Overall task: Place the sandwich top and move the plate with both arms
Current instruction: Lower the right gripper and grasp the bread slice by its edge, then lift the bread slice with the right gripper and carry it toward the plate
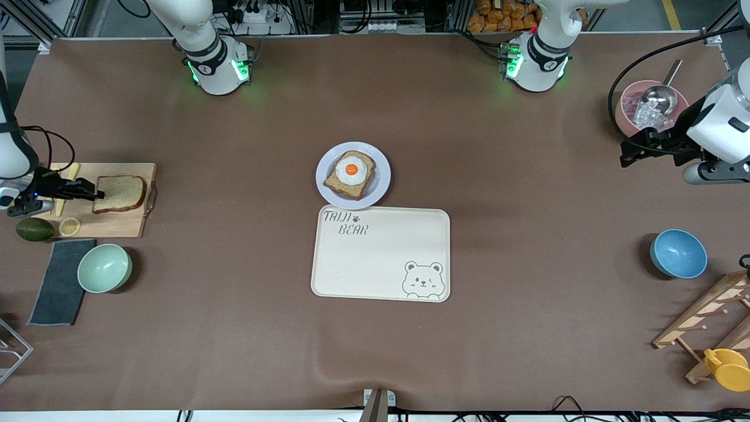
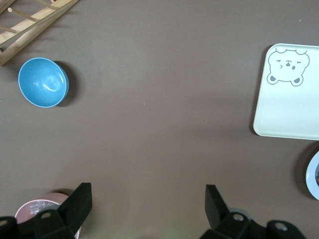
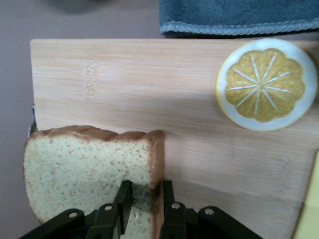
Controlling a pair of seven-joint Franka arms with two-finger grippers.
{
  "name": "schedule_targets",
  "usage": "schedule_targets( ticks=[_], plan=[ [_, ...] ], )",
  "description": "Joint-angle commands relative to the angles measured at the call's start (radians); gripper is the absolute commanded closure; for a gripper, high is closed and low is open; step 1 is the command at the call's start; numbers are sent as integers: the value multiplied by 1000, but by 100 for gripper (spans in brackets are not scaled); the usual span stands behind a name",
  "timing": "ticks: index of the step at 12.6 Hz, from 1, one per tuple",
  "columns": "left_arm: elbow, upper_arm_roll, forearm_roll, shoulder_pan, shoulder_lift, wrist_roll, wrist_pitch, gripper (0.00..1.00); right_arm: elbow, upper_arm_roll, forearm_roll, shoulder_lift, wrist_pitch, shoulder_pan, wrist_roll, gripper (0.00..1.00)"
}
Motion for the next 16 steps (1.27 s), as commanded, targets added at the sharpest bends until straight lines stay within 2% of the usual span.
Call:
schedule_targets(
  ticks=[1, 2, 3, 6, 10, 13, 16],
  plan=[
    [6, -1, -14, 7, -1, 16, 8, 0, 0, 20, 52, 23, 9, -37, -65, 83],
    [6, -1, -15, 9, -1, 16, 11, 0, 0, 20, 63, 23, 9, -37, -67, 98],
    [4, -1, -15, 7, 1, 16, 11, 0, 1, 20, 63, 23, 9, -37, -67, 100],
    [4, -1, -14, 6, 7, 16, 13, 0, 21, 21, 63, 5, -25, -20, -65, 100],
    [6, -1, -15, 7, 10, 16, 23, 0, 128, 23, 63, -17, -213, 3, -18, 100],
    [4, -3, -14, 7, 19, 16, 25, 0, 202, 23, 54, -59, -373, 69, 108, 100],
    [6, -3, -14, 9, 19, 17, 25, 0, 204, 23, 55, -106, -467, 148, 211, 100]
  ],
)
